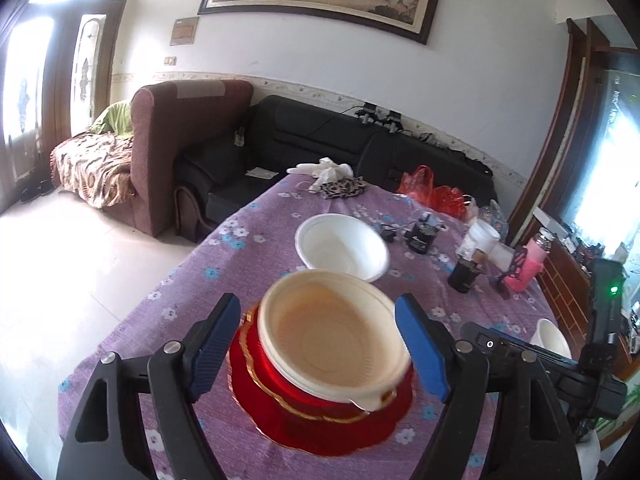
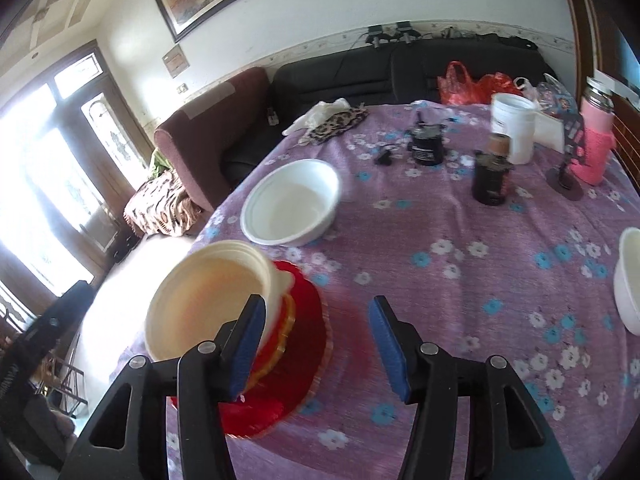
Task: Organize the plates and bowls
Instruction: 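Carry the beige bowl onto the stacked bowls and open the right tool, then move the right tool to the large white bowl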
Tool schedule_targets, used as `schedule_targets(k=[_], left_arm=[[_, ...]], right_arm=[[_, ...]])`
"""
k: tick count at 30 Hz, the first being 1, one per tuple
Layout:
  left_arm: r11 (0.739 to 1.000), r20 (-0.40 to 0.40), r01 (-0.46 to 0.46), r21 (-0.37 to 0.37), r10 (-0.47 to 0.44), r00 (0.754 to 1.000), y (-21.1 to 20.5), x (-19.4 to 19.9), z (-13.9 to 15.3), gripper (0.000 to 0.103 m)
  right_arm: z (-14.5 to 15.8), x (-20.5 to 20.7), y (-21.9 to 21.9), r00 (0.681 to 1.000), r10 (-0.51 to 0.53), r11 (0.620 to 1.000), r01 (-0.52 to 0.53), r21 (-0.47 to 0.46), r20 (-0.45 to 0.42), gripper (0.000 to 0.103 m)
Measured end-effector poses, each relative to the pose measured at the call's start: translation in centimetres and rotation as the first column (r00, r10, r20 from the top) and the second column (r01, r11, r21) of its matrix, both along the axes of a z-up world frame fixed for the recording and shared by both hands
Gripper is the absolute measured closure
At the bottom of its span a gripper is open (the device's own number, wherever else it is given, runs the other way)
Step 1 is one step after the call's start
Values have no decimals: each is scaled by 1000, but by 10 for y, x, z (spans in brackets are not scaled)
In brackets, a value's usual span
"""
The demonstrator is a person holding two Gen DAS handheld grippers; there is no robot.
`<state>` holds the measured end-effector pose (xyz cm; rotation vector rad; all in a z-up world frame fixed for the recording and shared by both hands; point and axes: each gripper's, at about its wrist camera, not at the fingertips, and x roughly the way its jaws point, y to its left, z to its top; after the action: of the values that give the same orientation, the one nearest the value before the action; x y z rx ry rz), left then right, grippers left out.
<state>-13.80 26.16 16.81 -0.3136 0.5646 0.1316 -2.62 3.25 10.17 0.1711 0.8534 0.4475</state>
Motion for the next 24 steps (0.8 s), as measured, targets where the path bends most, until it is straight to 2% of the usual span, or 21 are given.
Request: schedule_targets(k=[5, 8, 15, 19, 24], left_arm=[[994, -12, 107, 13, -107, 994, -40, -4, -4, 21], [981, -45, 190, 38, -188, 981, -70, -2, -14, 19], [931, -165, 363, 41, -352, 921, -139, 6, -57, 19], [902, -224, 429, 43, -409, 884, -165, 6, -79, 19], [855, -284, 515, 62, -480, 830, -188, 2, -98, 19]], right_arm=[[-16, -10, -58, 997, -73, 997, 74, 10, -37, 44], [-28, -19, -96, 991, -125, 992, 126, 4, -56, 44], [-55, -26, -174, 959, -257, 965, 260, 10, -116, 44], [-63, -23, -191, 951, -279, 959, 284, 13, -133, 44], [-69, -22, -198, 951, -277, 960, 279, -6, -137, 45]])
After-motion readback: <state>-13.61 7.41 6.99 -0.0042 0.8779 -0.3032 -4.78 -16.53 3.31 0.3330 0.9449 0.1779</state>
